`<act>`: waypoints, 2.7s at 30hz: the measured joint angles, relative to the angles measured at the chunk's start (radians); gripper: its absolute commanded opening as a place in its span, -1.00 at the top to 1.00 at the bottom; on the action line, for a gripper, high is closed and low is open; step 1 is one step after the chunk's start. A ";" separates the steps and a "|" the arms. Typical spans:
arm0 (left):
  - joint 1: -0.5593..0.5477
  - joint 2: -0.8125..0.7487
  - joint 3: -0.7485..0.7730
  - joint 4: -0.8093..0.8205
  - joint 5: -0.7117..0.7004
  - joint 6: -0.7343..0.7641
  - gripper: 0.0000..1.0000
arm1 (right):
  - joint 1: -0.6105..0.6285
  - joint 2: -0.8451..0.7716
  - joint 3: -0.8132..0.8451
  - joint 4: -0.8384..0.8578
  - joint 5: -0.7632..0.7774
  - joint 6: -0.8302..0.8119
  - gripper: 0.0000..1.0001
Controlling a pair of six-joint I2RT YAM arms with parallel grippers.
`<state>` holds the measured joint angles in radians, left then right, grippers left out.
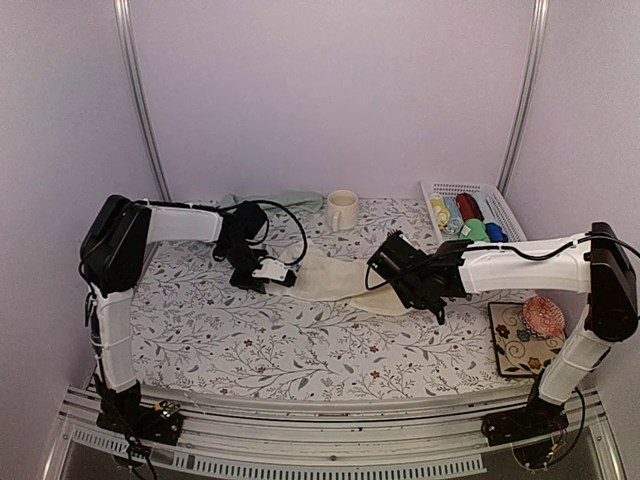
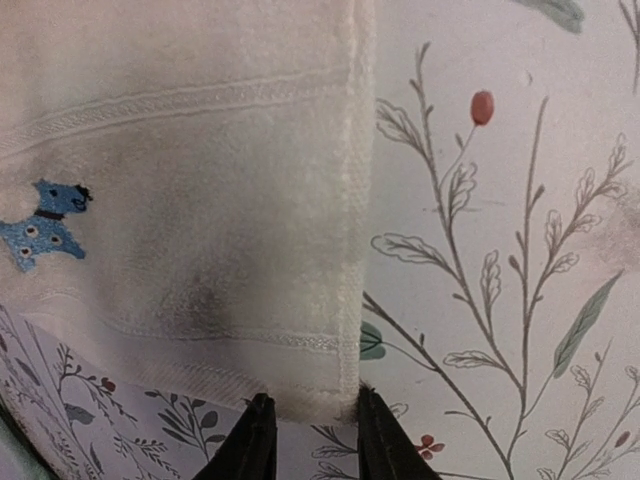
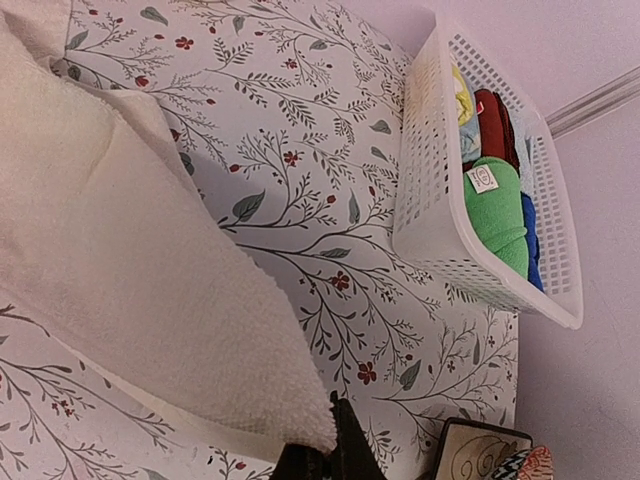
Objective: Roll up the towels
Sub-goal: Pick up the towel from the center of the board, then flatten out the towel at the center of the board.
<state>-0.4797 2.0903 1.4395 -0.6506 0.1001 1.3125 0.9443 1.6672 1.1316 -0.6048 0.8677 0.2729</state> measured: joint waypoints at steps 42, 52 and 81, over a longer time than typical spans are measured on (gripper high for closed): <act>0.031 -0.647 -0.355 0.075 0.206 -0.402 1.00 | 0.083 -0.075 -0.013 0.089 -0.135 -0.158 0.95; 0.132 -0.855 -0.688 0.390 0.037 -0.647 1.00 | 0.148 0.261 0.198 0.090 -0.418 -0.257 0.89; 0.200 -0.777 -0.853 0.669 -0.029 -0.715 1.00 | 0.066 0.186 0.129 0.265 -0.666 -0.171 -0.24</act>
<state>-0.2802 1.3136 0.5861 0.0181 0.0715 0.5972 1.0100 1.8530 1.2606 -0.3397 0.2016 0.1017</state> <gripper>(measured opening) 0.010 0.663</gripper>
